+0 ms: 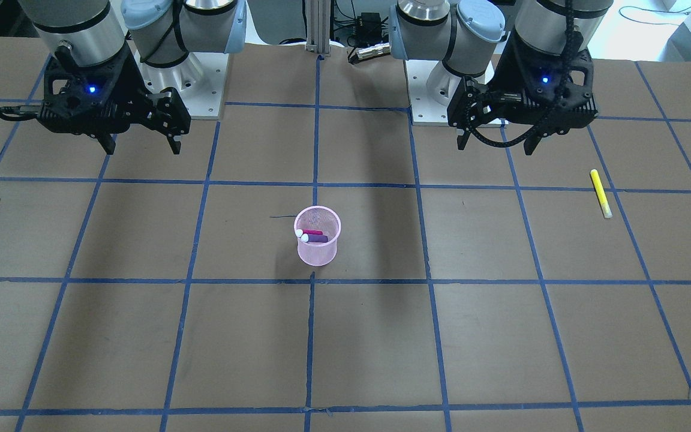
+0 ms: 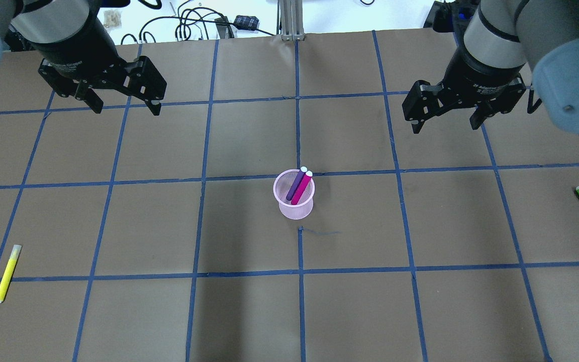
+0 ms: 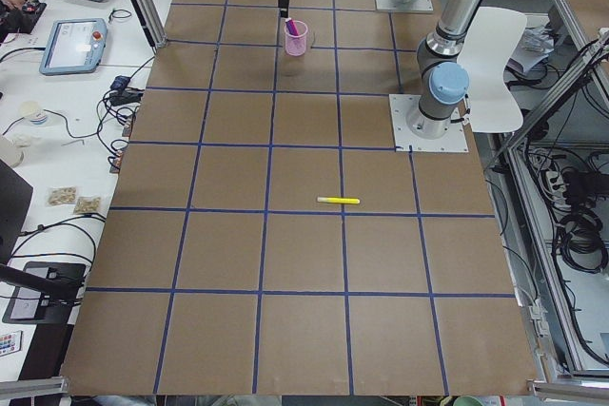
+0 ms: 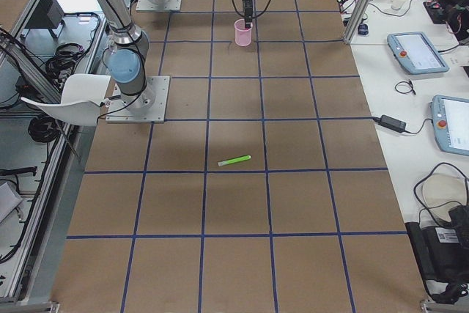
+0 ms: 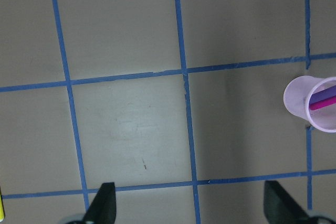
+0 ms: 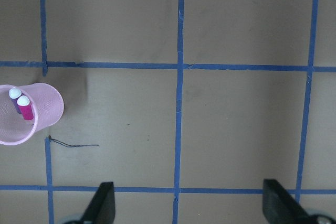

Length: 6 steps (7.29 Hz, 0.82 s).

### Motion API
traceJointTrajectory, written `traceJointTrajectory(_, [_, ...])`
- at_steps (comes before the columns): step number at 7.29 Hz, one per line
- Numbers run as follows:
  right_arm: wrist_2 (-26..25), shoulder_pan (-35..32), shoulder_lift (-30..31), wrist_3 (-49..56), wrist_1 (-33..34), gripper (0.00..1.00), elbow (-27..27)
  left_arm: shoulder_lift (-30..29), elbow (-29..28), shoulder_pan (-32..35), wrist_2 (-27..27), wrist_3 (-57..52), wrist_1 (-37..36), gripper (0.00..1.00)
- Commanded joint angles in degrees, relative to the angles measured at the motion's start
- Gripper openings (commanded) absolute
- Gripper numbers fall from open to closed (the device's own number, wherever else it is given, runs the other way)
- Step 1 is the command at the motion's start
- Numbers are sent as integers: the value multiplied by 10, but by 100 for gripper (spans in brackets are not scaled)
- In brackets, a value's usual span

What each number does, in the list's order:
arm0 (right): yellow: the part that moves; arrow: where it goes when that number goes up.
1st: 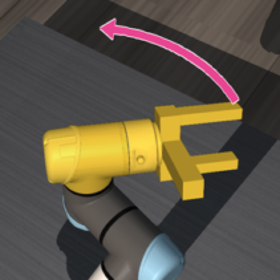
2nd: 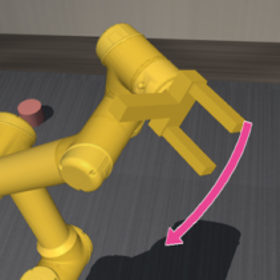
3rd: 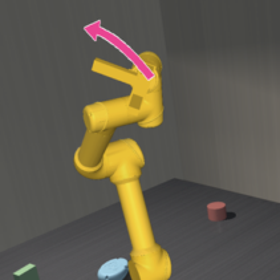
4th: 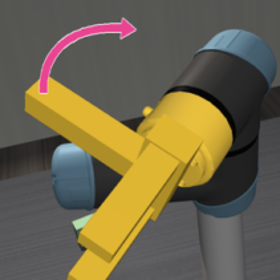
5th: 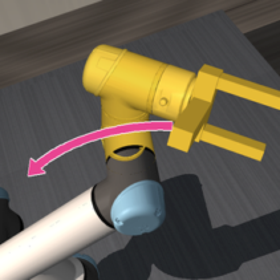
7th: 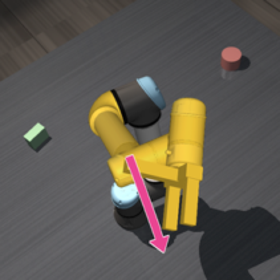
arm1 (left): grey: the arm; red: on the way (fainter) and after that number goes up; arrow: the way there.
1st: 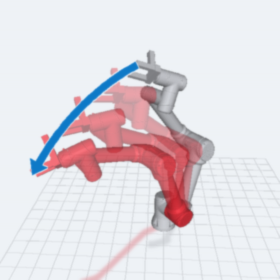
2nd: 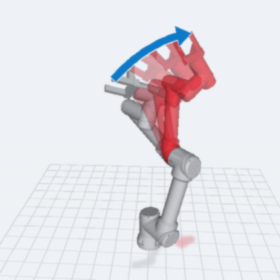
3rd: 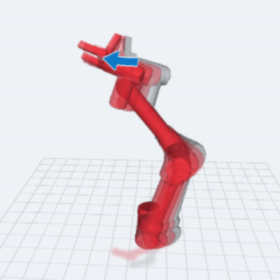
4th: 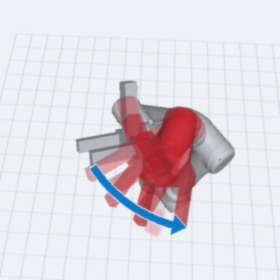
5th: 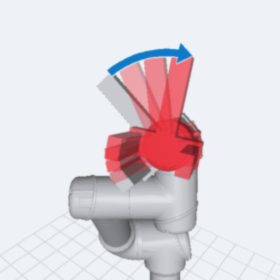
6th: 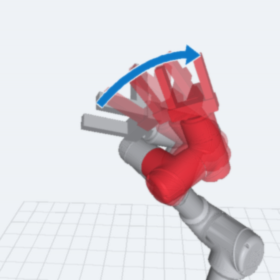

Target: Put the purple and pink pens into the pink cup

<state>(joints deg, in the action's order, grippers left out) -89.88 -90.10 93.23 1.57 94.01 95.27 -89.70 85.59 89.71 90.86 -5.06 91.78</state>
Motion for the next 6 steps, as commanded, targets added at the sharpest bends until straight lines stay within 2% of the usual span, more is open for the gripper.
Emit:
traceJointTrajectory(1, [1,1,-1,1,3,100,2,1,1,-4,-1,-7,-23,100])
traceJointTrajectory(6, [3,2,2,-1,6,100,2,-6,1,-1,-10,-20,-53,100])
